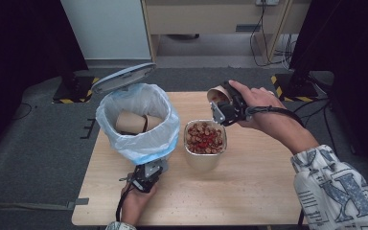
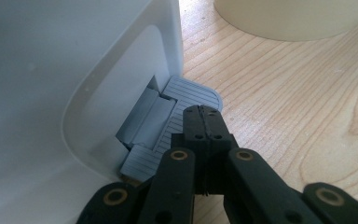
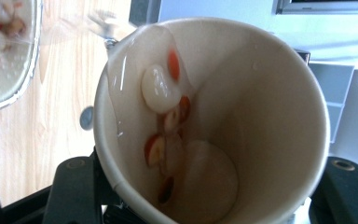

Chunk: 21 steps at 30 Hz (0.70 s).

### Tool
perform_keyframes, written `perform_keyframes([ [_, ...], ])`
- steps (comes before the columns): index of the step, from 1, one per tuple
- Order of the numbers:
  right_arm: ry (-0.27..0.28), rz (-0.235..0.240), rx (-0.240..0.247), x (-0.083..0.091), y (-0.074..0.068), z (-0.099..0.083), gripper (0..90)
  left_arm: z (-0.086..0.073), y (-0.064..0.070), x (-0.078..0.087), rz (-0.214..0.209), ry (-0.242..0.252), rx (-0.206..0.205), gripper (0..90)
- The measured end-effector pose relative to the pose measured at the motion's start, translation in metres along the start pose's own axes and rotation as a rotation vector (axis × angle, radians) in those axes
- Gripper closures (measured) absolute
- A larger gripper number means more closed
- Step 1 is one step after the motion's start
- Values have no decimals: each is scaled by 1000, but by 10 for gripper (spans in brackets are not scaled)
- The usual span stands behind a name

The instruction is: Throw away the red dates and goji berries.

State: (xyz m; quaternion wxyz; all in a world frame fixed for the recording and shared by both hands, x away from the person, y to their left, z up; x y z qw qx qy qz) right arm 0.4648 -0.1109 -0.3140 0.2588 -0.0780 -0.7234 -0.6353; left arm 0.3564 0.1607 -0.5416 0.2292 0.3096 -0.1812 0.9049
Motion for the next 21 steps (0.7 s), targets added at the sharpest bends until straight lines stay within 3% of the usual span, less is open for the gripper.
perform_keyframes([
  [3,-28,-9,33,-2,-1,-1,357,0,0,0,0,0,1,900],
  [7,-41,-26,36,-1,2,-3,357,0,0,0,0,0,2,900],
  [21,-38,-14,53,-1,0,1,356,0,0,0,-1,0,1,900],
])
Point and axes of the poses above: each handheld gripper's, and its own axes: x roughly backward along the jaws, z roughly out of its top, y roughly to its right, the point moved 3 cm from there along -x, roughly forward along the jaws, and after that the axes turned 5 degrees about z, right-handed, at the moved point
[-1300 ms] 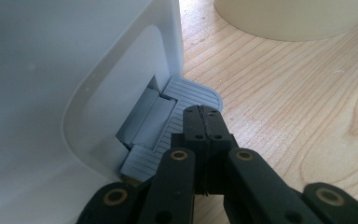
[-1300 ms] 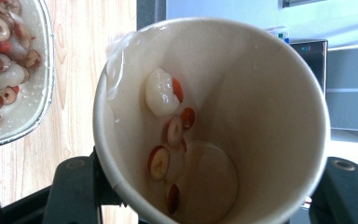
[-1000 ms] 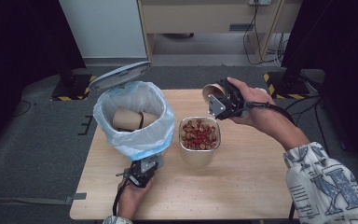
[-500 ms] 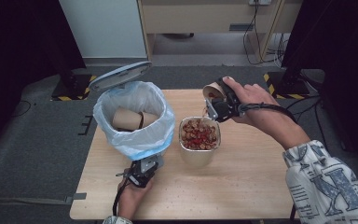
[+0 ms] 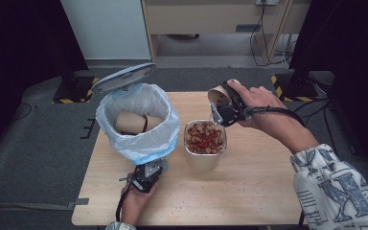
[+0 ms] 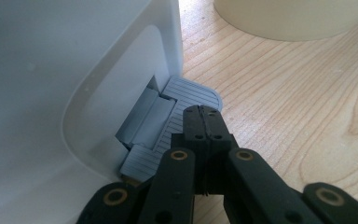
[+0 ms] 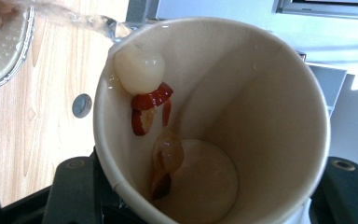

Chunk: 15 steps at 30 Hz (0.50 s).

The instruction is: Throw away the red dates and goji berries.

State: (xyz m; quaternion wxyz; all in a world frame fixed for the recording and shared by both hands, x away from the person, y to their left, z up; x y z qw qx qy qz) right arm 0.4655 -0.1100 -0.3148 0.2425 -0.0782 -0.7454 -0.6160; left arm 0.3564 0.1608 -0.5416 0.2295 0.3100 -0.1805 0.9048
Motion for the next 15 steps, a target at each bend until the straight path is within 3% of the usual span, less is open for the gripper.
perform_keyframes([
  [6,0,-11,13,2,1,5,355,0,0,0,1,0,-1,900],
  [11,-29,-23,132,2,-4,13,356,0,0,0,1,3,0,900],
  [13,-66,-30,161,-1,-4,8,356,0,0,0,1,3,-1,900],
  [15,-80,-29,145,-3,-4,3,356,0,0,0,0,-1,-2,900],
])
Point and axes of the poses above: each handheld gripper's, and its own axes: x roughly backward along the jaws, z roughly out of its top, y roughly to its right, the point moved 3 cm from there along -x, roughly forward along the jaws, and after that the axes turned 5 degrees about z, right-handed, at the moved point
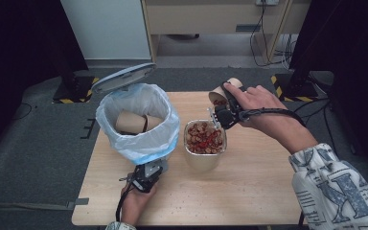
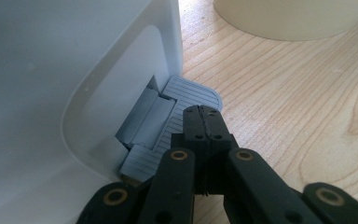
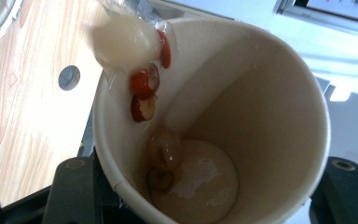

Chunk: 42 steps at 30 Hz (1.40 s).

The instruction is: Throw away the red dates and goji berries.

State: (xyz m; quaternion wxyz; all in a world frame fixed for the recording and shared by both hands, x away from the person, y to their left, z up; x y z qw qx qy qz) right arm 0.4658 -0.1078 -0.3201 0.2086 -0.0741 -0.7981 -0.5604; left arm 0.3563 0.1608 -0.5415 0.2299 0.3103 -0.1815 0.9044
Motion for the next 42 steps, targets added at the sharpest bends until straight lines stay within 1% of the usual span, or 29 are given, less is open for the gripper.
perform_keyframes([
  [6,7,12,-6,-1,-2,0,355,0,0,0,-1,0,1,900],
  [8,13,11,-21,-1,-2,1,355,0,0,0,0,0,0,900],
  [11,16,13,-28,-1,-3,1,355,0,0,0,-1,0,0,900],
  [13,12,15,-24,-1,-3,0,354,0,0,0,-2,-2,-2,900],
  [16,22,11,-19,0,-2,1,355,0,0,0,-1,-3,-1,900],
  [17,12,12,-13,1,-1,1,354,0,0,0,-2,-3,-2,900],
  [19,12,7,0,2,1,2,355,0,0,0,-1,-1,1,900],
  [21,11,-8,0,4,5,4,355,0,0,0,-1,-1,1,900],
  [22,9,-15,7,5,7,5,356,0,0,0,-2,0,2,900],
  [24,-9,-27,61,5,5,12,356,0,0,0,-2,-1,2,900],
  [25,-8,-20,93,5,1,16,357,0,-1,0,-2,-3,-1,900],
  [26,-12,-12,141,4,-3,20,357,0,-1,0,-2,-3,-1,900],
  [27,-34,-19,182,2,-6,20,357,0,0,0,-2,-3,-1,900],
  [28,-55,-26,212,0,-7,19,357,0,0,0,-2,-3,-2,900],
  [29,-67,-29,215,-2,-5,16,357,0,-1,0,-3,-2,-3,900],
  [30,-67,-29,215,-2,-5,16,357,0,-1,0,-3,-2,-3,900],
  [31,-80,-31,191,-4,-4,12,357,0,-1,0,-3,-2,-3,900],
  [32,-93,-34,188,-6,-3,8,357,0,-1,0,-4,-2,-2,900],
  [33,-93,-25,179,-6,-4,7,357,0,-1,0,-5,-3,-2,900],
  [35,-78,-19,181,-6,-8,8,356,0,-1,0,-3,-3,1,900],
  [36,-71,-19,196,-6,-8,10,355,0,-1,0,-3,-3,0,900],
  [38,-59,-17,179,-5,-8,11,355,0,0,0,-2,-3,-1,900],
  [39,-53,-16,161,-5,-8,12,355,0,0,0,-2,-3,-2,900],
  [40,-53,-27,165,-4,-8,12,354,0,0,0,-3,-2,-2,900],
  [42,-62,-24,185,-5,-10,13,354,0,-1,0,-3,-2,-1,900],
])
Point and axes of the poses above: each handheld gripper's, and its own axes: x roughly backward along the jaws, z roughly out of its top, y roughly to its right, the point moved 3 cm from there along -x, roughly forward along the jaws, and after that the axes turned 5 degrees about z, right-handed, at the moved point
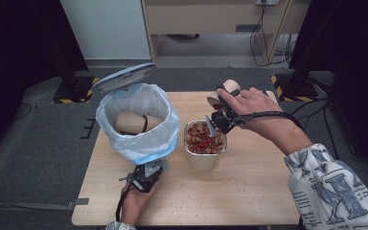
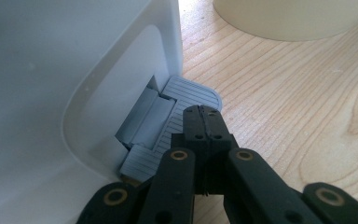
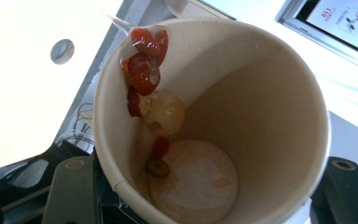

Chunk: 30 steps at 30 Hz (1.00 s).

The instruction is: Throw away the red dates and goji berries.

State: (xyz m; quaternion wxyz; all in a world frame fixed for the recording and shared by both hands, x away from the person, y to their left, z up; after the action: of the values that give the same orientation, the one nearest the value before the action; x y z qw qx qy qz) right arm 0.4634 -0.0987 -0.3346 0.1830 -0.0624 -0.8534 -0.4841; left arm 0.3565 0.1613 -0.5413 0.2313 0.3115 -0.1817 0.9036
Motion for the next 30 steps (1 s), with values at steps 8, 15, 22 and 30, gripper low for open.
perform_keyframes([
  [8,11,12,-26,-1,-2,1,352,0,0,0,-1,0,-1,900],
  [15,12,10,-27,-1,-2,-1,353,0,0,0,1,0,-1,900],
  [22,17,1,-53,3,3,-7,353,0,0,0,1,2,1,900],
  [30,18,-2,-62,4,3,-9,354,0,0,0,1,2,1,900],
])
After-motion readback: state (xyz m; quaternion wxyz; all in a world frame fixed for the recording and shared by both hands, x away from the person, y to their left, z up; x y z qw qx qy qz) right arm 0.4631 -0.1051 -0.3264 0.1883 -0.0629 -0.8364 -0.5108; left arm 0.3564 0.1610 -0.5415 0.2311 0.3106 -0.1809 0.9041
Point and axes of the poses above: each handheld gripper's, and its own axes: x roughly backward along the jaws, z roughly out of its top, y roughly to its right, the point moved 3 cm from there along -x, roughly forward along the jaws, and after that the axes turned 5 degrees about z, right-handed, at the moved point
